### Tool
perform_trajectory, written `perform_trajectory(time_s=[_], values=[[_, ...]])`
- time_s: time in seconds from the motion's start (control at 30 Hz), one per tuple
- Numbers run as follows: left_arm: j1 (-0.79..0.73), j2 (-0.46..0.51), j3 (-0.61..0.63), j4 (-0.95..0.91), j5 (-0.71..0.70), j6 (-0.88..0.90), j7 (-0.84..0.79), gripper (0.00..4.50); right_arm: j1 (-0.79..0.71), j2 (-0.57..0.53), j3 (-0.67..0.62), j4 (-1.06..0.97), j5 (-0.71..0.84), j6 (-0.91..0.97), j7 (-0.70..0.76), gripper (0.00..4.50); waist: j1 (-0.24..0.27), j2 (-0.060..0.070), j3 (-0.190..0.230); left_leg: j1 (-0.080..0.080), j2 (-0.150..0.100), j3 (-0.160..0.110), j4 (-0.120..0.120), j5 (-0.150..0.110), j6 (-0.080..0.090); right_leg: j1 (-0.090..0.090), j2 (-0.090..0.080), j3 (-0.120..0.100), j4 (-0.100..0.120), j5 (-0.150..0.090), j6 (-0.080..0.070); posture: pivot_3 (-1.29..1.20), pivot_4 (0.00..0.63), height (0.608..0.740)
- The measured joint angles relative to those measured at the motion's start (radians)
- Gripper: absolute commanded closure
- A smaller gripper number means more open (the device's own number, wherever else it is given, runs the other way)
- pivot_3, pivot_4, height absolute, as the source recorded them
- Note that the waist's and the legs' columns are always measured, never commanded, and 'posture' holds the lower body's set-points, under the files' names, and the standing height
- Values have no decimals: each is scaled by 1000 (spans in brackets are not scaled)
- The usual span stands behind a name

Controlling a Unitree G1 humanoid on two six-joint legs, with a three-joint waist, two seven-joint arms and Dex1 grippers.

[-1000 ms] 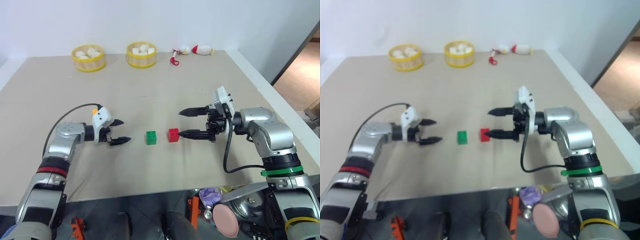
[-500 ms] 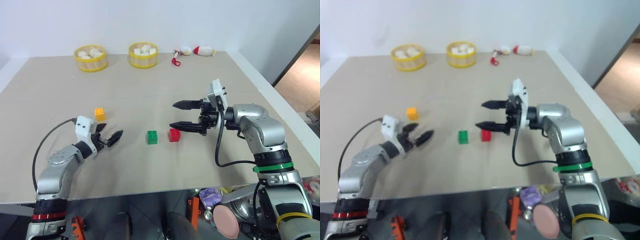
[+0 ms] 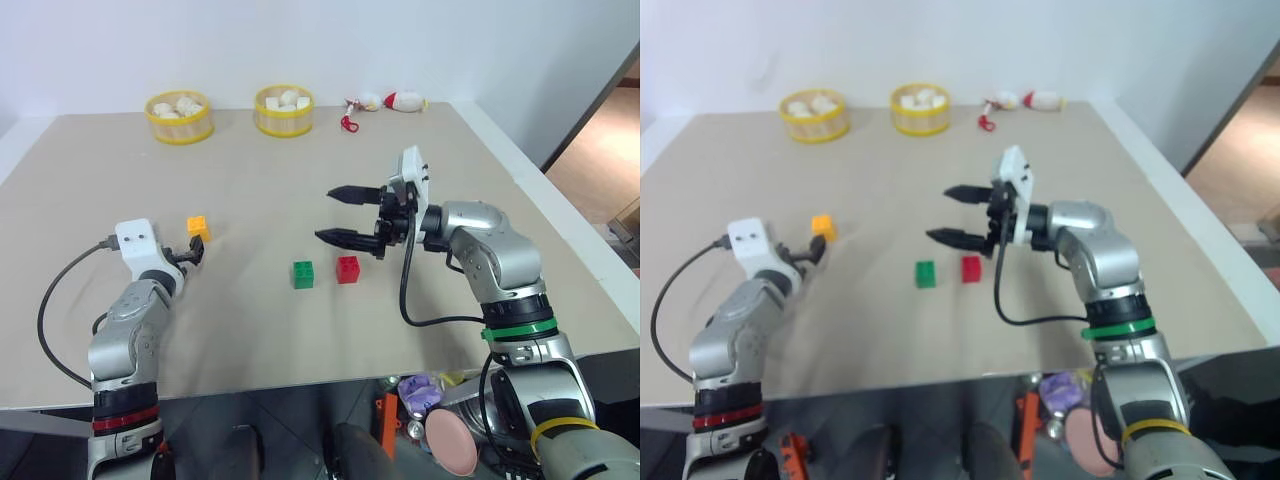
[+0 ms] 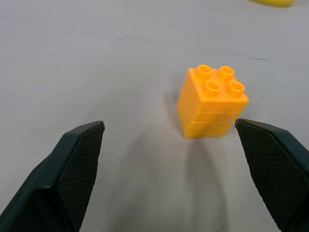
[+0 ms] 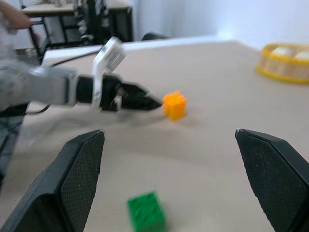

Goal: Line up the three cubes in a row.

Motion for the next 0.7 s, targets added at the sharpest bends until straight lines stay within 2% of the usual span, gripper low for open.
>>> perform_trajectory(time_s=[0.43, 0.7], values=[[-128, -3, -107, 157, 47, -6, -19, 16, 1, 2, -7, -52, 24, 11, -31, 0, 1, 0, 0, 0, -1, 0, -1, 0, 0, 0, 0, 0, 0, 0, 0, 0, 150, 740], [-219, -16, -117, 296, 89, -47, 16, 16, 10, -16, -13, -58, 32, 21, -41, 0, 0, 0, 0, 0, -1, 0, -2, 0, 0, -1, 0, 0, -1, 0, 0, 0, 150, 740]])
